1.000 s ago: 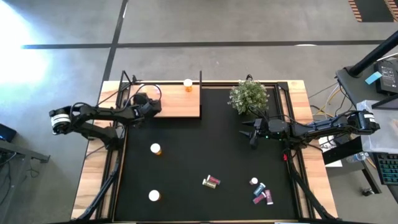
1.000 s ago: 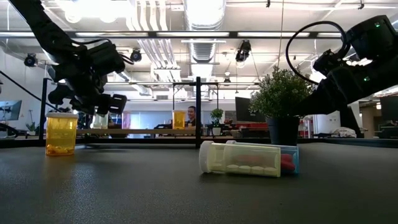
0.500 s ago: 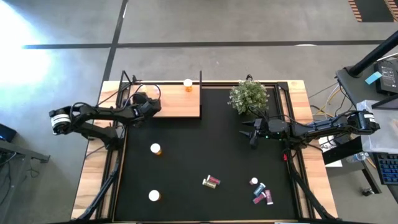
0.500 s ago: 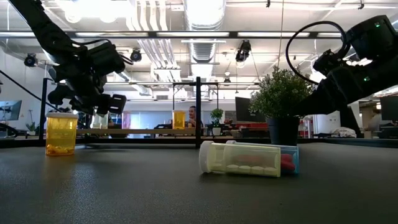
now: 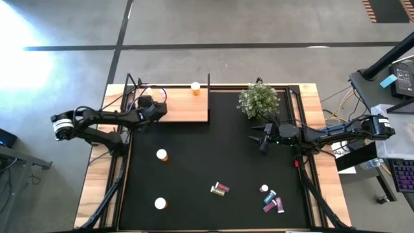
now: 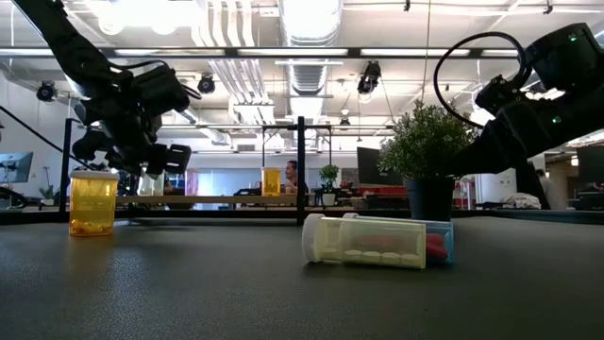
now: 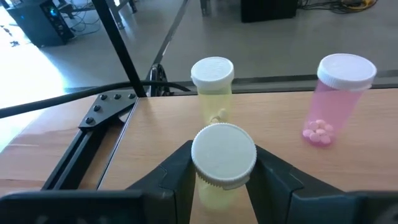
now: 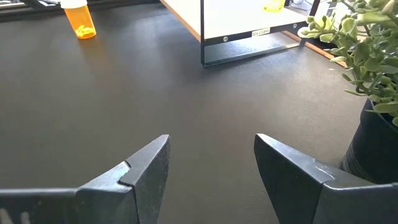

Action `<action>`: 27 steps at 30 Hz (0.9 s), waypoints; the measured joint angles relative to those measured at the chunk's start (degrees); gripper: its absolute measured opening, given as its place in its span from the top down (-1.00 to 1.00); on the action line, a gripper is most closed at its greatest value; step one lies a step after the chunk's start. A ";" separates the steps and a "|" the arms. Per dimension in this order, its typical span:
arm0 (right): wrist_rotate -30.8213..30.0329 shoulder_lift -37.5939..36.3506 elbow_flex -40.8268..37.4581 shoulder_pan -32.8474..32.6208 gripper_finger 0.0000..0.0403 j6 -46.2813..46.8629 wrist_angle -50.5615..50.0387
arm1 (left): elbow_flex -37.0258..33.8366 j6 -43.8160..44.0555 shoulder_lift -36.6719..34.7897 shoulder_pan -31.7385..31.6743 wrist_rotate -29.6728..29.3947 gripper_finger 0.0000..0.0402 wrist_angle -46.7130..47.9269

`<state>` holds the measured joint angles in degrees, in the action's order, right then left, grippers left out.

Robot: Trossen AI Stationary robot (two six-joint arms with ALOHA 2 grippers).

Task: Pick and place medicine bottles onto shelf by color
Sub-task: Put the bottom yellow medicine bottle on the shelf aligned with the other yellow medicine bottle

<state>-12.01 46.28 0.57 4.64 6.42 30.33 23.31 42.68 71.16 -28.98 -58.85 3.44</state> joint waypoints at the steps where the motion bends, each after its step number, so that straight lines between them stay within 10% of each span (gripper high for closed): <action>1: 0.01 -0.01 0.00 0.00 -0.11 0.00 0.00 | 0.00 0.02 0.00 -0.01 0.00 0.45 0.02; 27: 0.00 -0.01 -0.02 0.00 -0.11 0.02 0.00 | -0.04 -0.16 0.00 -1.06 0.28 0.45 -0.04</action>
<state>-12.01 46.27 0.56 4.64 6.44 30.33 23.27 42.52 71.16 -30.04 -58.57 3.40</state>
